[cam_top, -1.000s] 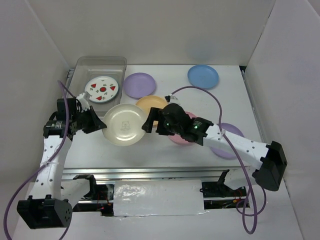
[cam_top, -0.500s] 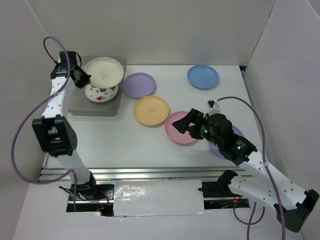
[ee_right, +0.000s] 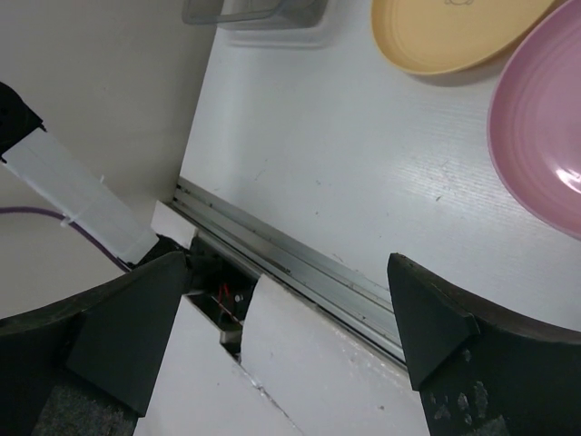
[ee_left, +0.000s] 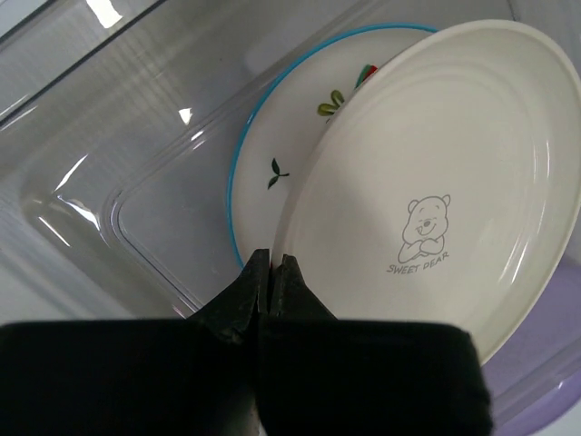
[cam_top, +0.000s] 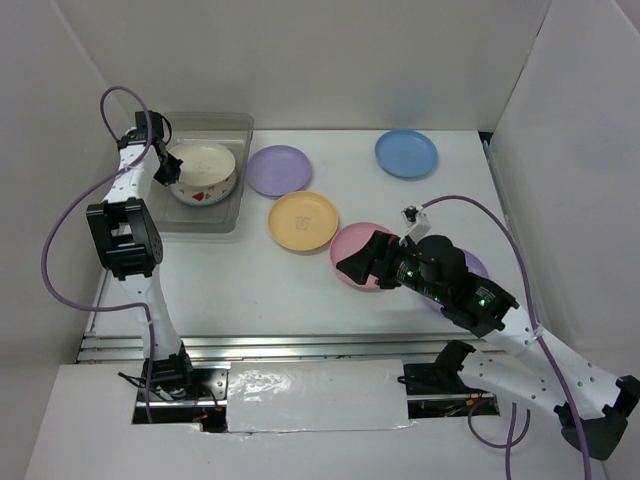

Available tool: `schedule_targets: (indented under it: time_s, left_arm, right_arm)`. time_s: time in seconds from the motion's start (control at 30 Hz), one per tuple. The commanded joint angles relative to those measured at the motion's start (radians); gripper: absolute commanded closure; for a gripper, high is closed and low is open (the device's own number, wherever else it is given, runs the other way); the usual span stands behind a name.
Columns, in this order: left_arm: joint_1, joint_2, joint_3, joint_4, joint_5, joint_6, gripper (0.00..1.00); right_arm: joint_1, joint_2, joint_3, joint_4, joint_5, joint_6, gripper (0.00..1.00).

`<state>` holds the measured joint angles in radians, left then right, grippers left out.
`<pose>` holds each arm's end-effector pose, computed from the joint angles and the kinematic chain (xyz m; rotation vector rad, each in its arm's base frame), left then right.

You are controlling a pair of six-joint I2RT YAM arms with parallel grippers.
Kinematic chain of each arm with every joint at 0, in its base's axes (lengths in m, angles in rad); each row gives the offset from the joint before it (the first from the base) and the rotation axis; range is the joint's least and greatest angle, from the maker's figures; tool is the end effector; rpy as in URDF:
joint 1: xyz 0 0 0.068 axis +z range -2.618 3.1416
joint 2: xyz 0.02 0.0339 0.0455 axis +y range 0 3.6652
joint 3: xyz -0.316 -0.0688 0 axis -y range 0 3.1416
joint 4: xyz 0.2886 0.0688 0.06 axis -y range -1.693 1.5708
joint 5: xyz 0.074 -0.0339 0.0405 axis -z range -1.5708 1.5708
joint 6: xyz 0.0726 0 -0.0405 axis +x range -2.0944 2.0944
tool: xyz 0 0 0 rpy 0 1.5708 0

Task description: Place the plates into the plastic bin on the countertop

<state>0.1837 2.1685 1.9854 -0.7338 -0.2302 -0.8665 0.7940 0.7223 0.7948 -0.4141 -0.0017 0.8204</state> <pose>0.5677 0.1223 0.2663 -1.3125 2.0736 -0.0113 0.1433 0.1460 0.3540 0.0261 2.0683 1.0558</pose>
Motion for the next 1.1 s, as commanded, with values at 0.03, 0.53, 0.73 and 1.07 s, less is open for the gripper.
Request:
schedule_targets:
  time_s: [0.03, 0.53, 0.73, 1.07]
  left_arm:
    - [0.019, -0.001, -0.031, 0.042, -0.008, -0.026, 0.81]
    - [-0.211, -0.573, -0.241, 0.023, -0.051, 0.09, 0.01]
    - [-0.527, -0.892, -0.752, 0.22, -0.093, -0.092, 0.01]
    - [-0.739, -0.638, -0.762, 0.257, -0.227, -0.161, 0.01]
  right_arm:
    - [0.031, 0.008, 0.052, -0.008, -0.001, -0.026, 0.0]
    - [0.103, -0.001, 0.152, -0.109, 0.195, -0.015, 0.0]
    - [0.097, -0.035, 0.218, -0.236, 0.364, 0.026, 0.0]
    - [0.085, -0.112, 0.207, -0.253, 0.313, 0.016, 0.0]
